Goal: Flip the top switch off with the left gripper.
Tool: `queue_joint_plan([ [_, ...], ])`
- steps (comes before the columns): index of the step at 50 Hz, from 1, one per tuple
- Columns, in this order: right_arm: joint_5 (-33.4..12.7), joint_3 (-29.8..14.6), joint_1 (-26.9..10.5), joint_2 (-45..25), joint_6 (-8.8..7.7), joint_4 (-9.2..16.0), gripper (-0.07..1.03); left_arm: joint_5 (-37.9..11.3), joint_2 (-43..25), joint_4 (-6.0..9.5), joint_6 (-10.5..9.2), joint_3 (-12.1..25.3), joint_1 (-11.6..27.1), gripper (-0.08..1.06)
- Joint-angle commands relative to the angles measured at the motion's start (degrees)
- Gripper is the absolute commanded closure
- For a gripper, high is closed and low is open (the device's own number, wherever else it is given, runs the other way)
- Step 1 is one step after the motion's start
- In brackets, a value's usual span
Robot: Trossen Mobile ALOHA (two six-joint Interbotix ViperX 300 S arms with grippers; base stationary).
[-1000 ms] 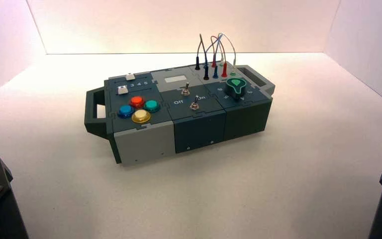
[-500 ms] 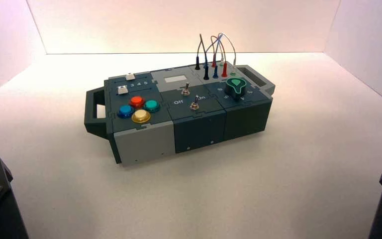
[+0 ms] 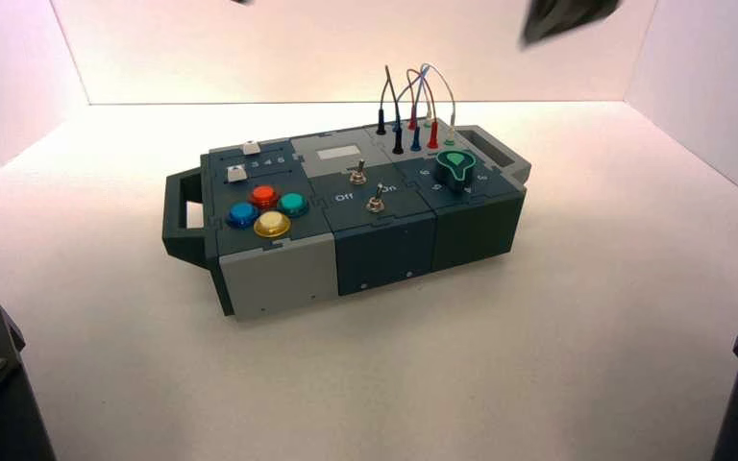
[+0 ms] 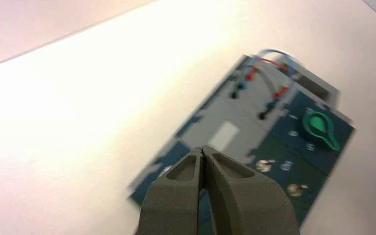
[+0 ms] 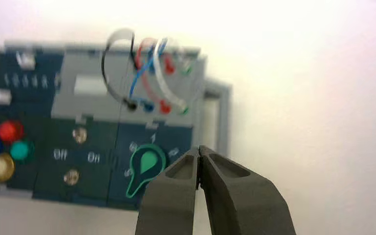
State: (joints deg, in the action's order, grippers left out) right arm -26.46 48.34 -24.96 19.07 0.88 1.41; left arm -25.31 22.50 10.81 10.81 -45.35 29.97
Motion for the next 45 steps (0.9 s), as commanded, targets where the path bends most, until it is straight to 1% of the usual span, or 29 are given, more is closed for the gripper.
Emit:
queue_joint_plan([
  [1, -2.37, -4.04, 0.00, -5.80, -0.09, 0.26, 0.98, -0.62, -1.58, 0.00, -0.09, 3.69, 2.46, 1.01],
  [6, -3.87, -6.24, 0.00, -10.99, -0.18, 0.00, 0.98, -0.88, -2.29, 0.09, -0.09, 4.48, 3.96, 1.01],
  [14, -4.22, -9.76, 0.00, -18.37, -0.26, -0.09, 0.98, -1.49, -2.55, 0.26, -0.18, 4.92, 5.54, 1.01],
  [22, -4.66, -13.10, 0.00, -23.29, -0.44, -0.09, 0.98, -3.25, -2.11, 0.35, -0.18, 4.83, 6.94, 1.01],
  [26, -5.27, -13.71, 0.00, -24.52, -0.44, 0.00, 0.98, -4.57, -2.29, 0.35, -0.18, 4.92, 7.82, 1.01],
  [30, -5.45, -13.80, 0.00, -25.58, -0.44, 0.09, 0.98, -5.98, -2.72, 0.44, -0.18, 5.10, 10.02, 1.01],
  [36, -5.80, -13.89, 0.00, -26.28, -0.35, 0.18, 0.98, -6.24, -4.31, 0.35, 0.00, 5.10, 13.27, 1.01],
  [39, -6.06, -13.89, 0.00, -26.46, -0.44, 0.09, 0.98, -6.24, -6.42, 0.44, 0.26, 5.45, 15.03, 1.01],
  [45, -6.24, -13.89, 0.00, -26.46, -0.35, 0.18, 0.98, -6.06, -9.76, 0.44, 0.62, 6.15, 16.79, 1.01],
])
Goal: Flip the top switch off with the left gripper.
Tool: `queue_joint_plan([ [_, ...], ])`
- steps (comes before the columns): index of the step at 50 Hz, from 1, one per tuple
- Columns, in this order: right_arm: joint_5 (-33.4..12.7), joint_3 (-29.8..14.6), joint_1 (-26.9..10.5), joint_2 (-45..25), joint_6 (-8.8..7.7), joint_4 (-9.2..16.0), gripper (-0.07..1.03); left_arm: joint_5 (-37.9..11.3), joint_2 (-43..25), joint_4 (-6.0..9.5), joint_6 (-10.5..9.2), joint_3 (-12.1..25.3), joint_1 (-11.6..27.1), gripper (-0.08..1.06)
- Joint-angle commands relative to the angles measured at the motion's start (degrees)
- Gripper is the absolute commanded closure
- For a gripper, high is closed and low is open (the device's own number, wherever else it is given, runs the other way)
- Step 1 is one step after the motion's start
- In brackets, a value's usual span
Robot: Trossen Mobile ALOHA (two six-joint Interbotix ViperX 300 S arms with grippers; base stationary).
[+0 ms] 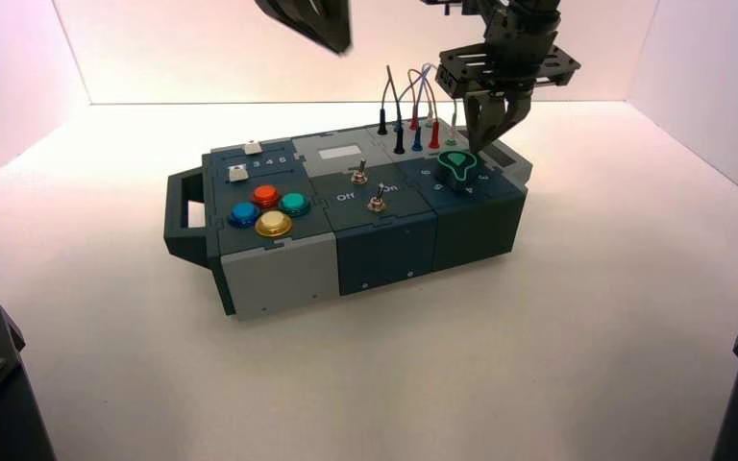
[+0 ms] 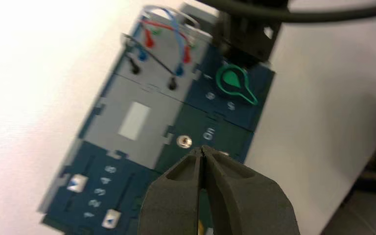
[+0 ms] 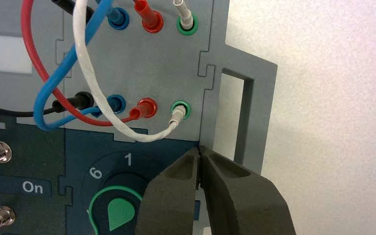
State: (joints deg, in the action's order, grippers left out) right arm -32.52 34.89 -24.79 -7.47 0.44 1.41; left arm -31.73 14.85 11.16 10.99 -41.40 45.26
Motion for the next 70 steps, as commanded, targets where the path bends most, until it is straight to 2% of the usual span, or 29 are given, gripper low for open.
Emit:
queue_joint_plan([
  [1, -0.18, -0.35, -0.18, 0.09, 0.00, 0.18, 0.98, 0.35, -3.08, 0.00, 0.62, 2.55, 1.93, 1.01],
  [18, -0.26, -0.26, -0.35, -0.62, 0.00, 0.18, 0.98, 0.35, -8.79, 0.09, 0.79, 5.80, 7.03, 1.01],
  [31, -0.70, -0.53, -0.70, -1.58, 0.00, 0.18, 0.98, -0.26, -11.51, 0.00, 0.97, 5.54, 8.35, 1.01],
  [42, -0.70, -0.62, -0.79, -1.76, 0.09, 0.26, 0.98, -0.44, -14.41, 0.00, 2.64, 5.89, 9.23, 1.01],
  [57, -0.62, -0.62, -0.79, -2.02, 0.00, 0.26, 0.98, -0.44, -18.54, -0.44, 5.98, 7.29, 9.14, 1.01],
  [70, -0.70, -0.62, -0.88, -2.11, 0.09, 0.18, 0.98, -0.44, -21.18, -1.23, 7.21, 8.61, 9.23, 1.01],
])
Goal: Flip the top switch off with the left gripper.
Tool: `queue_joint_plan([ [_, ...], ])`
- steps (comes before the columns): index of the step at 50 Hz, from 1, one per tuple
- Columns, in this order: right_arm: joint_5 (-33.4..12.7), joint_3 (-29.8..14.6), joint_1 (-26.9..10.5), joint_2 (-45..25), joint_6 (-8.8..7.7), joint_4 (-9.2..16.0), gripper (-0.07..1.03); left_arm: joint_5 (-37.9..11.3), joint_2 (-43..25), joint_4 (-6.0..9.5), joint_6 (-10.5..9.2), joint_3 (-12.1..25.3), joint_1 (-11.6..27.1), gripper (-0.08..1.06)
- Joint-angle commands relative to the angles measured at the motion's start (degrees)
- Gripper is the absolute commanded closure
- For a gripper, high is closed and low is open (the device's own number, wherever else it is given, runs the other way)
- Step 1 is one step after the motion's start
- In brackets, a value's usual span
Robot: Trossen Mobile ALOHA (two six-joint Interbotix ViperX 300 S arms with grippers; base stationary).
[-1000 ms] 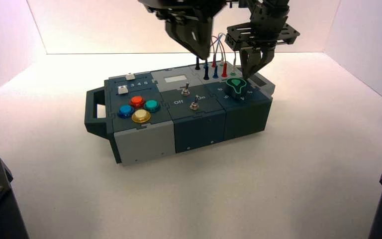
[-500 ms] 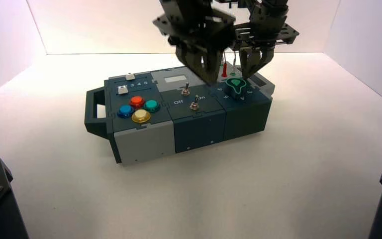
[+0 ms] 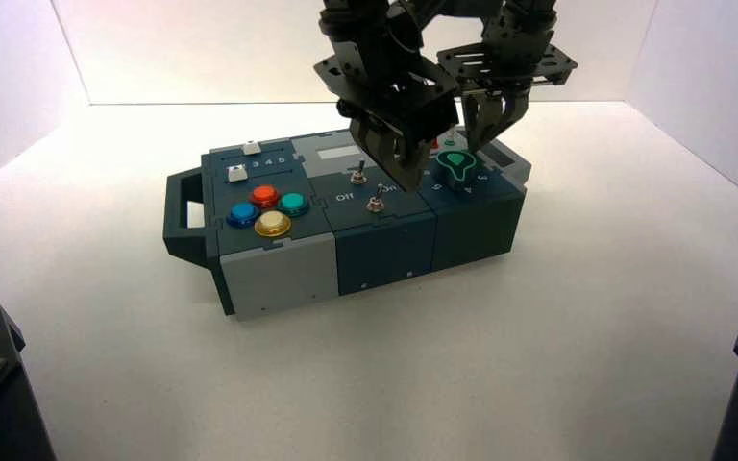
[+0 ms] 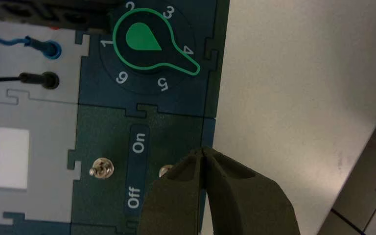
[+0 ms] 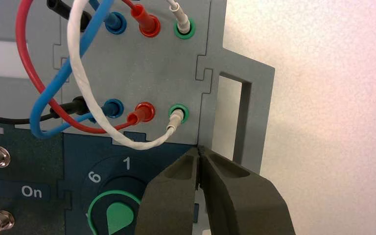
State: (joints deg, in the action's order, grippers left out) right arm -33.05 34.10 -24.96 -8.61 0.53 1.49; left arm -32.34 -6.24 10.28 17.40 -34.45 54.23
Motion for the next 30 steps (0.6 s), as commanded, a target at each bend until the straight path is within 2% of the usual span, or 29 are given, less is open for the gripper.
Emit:
queue_joint_plan([
  [1, -0.18, 0.26, -0.70, -0.97, -0.09, 0.18, 0.98, 0.18, -0.26, -0.44, 0.88, 1.67, 0.26, 1.01],
  [14, -0.18, 0.18, -0.62, -1.14, -0.09, 0.18, 0.98, 0.18, -1.76, -1.14, 2.20, 1.76, -0.09, 1.01],
  [30, -0.18, 0.09, -0.70, -1.49, -0.09, 0.18, 0.98, 0.18, -1.93, -2.02, 2.99, 1.76, -3.43, 1.01],
])
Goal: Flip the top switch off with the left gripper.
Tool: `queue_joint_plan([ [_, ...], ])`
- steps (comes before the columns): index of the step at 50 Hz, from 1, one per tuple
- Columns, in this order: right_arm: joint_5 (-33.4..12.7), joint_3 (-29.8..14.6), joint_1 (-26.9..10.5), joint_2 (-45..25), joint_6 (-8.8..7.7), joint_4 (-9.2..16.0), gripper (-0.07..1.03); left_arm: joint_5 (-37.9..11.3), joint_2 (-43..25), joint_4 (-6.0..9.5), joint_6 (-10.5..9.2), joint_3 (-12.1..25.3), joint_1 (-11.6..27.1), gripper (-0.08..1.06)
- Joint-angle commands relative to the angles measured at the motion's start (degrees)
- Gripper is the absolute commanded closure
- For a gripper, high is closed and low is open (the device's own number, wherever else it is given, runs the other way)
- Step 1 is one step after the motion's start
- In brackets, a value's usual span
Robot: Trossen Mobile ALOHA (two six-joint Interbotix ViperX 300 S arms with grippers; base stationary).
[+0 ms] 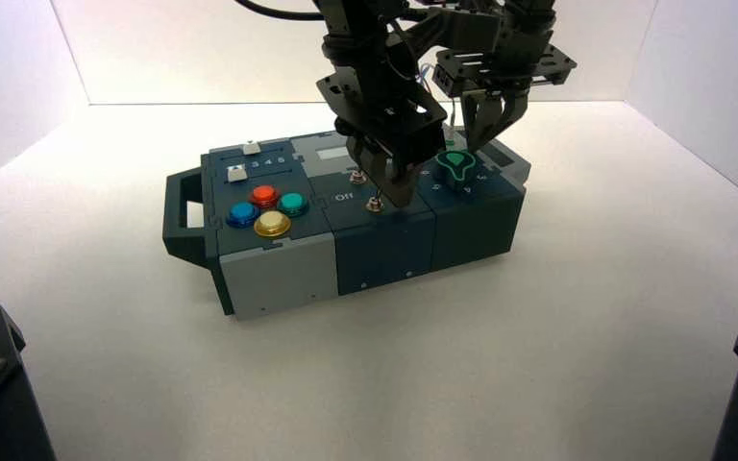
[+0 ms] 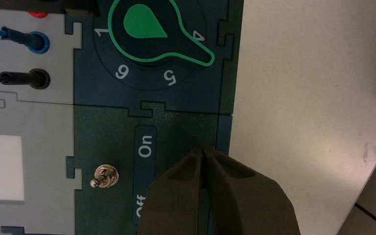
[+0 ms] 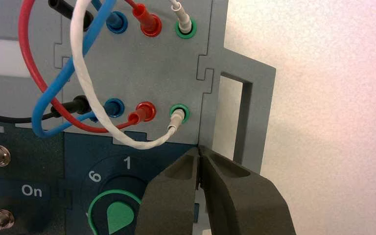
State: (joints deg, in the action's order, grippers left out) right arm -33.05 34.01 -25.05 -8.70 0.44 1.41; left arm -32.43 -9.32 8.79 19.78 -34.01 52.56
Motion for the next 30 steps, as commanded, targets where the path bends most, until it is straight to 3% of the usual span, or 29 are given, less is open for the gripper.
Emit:
queue_joint_plan([
  [1, -0.18, 0.18, -0.62, -1.41, 0.00, 0.26, 0.98, 0.26, 1.14, -0.53, 0.70, 1.41, -1.76, 1.01],
  [23, -0.26, 0.18, -0.53, -1.58, -0.09, 0.26, 0.98, -0.18, 1.32, -0.70, 1.49, 1.32, -3.16, 1.01],
  [30, -0.26, 0.09, -0.53, -1.58, -0.09, 0.26, 0.98, -0.44, 0.88, -0.79, 2.02, 2.81, -3.16, 1.01],
])
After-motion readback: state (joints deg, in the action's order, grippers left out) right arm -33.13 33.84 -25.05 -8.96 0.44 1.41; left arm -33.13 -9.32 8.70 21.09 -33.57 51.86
